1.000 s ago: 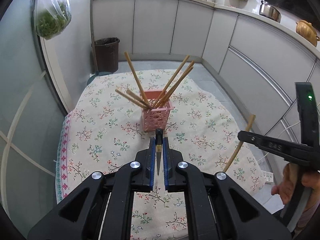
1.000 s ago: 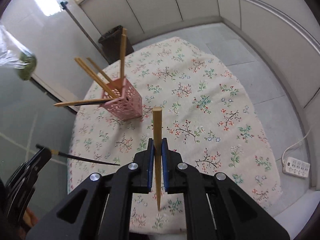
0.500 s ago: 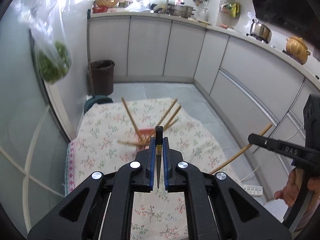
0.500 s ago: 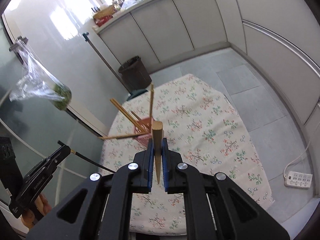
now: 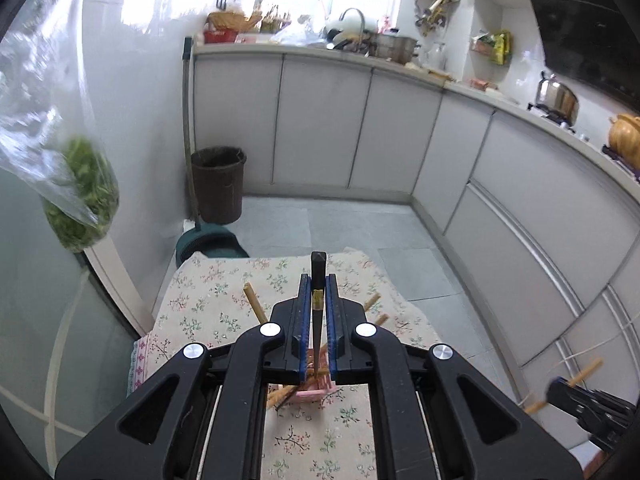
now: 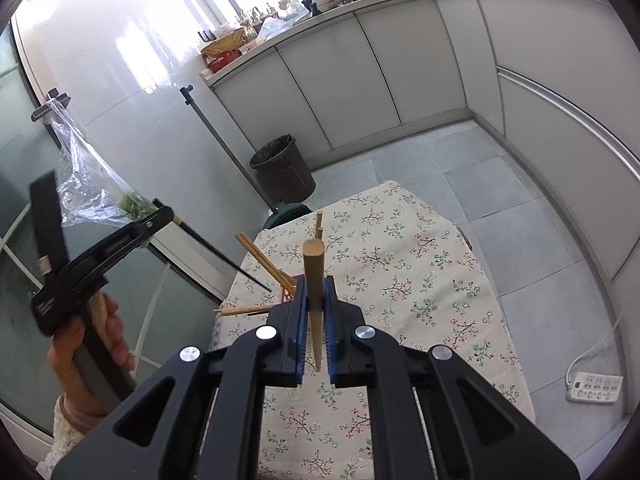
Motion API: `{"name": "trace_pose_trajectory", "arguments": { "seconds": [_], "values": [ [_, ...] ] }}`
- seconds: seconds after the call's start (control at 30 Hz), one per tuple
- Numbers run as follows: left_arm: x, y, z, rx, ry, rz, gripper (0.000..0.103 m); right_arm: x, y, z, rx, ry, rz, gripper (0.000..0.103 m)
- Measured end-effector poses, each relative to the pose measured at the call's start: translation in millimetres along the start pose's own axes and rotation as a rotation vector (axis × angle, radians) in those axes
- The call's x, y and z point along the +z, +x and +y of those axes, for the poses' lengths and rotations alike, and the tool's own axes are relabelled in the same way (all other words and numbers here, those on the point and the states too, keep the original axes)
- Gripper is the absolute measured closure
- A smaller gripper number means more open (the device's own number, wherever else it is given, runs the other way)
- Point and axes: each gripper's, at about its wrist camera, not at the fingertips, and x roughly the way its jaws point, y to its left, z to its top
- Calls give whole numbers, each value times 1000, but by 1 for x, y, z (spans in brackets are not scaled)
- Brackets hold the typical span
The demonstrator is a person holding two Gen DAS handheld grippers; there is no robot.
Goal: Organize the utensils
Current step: 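Carry both chopsticks to the pink holder and lower them into it, then open both tools and withdraw them from the pink holder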
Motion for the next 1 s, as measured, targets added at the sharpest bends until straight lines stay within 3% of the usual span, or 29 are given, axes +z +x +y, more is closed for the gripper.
{"name": "trace_pose_trajectory", "arguments": {
  "seconds": [0.07,0.13,0.37,0.5,0.77,1.0],
  "values": [
    [-6,26,3,13,-12,54,94,0,7,-4,-6,2,12,95],
    [-18,44,12,5,-53,113,80,0,11,-7,-12,5,22,95],
    [-31,9,34,17,-123,27,78,1,17,-5,-9,5,27,95],
    [-40,-15,41,31,-144,-8,70,2,16,4,9,0,25,95],
    [-82,-18,79,120,-226,28,65,19,8,37,49,-13,-18,95],
    [-95,-8,115,126,-302,67,65,60,15,73,42,-44,-112,95]
  ]
}}
